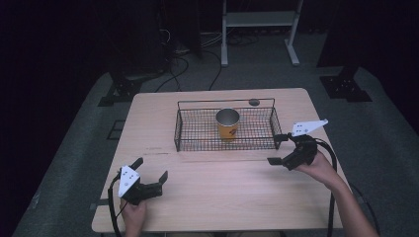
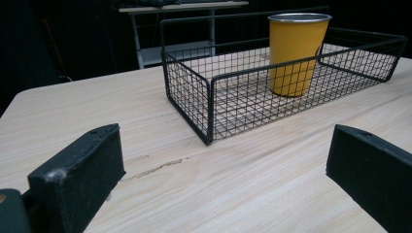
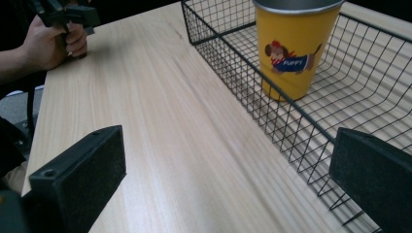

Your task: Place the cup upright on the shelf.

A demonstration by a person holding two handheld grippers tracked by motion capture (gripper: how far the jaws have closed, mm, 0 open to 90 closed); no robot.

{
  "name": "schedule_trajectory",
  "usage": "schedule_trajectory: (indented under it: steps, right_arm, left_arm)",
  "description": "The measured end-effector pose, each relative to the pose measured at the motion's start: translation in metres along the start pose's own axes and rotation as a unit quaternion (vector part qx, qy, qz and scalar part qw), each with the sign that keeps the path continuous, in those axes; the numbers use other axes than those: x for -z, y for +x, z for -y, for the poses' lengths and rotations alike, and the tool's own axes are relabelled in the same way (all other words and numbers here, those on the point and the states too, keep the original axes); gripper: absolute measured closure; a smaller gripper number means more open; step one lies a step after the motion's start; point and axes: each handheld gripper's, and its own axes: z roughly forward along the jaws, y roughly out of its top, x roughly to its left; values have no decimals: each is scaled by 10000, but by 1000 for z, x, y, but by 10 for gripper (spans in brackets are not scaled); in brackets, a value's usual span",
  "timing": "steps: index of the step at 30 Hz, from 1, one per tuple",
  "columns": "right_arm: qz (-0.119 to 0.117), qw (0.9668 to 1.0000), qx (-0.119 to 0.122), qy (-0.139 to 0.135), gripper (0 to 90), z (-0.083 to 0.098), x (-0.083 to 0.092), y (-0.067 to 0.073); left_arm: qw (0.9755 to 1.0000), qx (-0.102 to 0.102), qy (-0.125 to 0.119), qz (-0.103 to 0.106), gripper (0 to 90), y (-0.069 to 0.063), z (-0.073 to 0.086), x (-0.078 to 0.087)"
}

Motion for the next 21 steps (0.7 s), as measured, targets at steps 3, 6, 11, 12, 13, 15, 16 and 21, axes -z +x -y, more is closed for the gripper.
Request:
schedule_trajectory:
  steps: [3, 6, 11, 12, 13, 15, 16, 21]
  right_arm:
    - [-6, 10000, -11, -23, 0, 5, 0, 3]
    - [-32, 10000, -46, 32, 0, 9, 0, 5]
    - [-20, 9999, -81, -59, 0, 16, 2, 11]
    - [-32, 9999, -91, -46, 0, 18, 3, 11]
    - [-8, 9999, -80, -101, 0, 19, 4, 12]
    - [-1, 9999, -106, -131, 0, 23, 5, 14]
    - [8, 9998, -127, -141, 0, 25, 6, 15]
    - [62, 9995, -214, -228, 0, 35, 9, 18]
  left_arm:
    - [10000, 6, -8, 2, 0, 0, 0, 0]
    - [10000, 9, -7, -2, 0, 0, 0, 0]
    - [10000, 13, -7, 3, 0, 0, 0, 0]
    - [10000, 11, -6, 2, 0, 0, 0, 0]
    - [10000, 10, -9, -3, 0, 0, 0, 0]
    - [10000, 10, -7, -4, 0, 0, 0, 0]
    - [10000, 10, -5, -4, 0, 0, 0, 0]
    - [10000, 10, 2, -18, 0, 1, 0, 0]
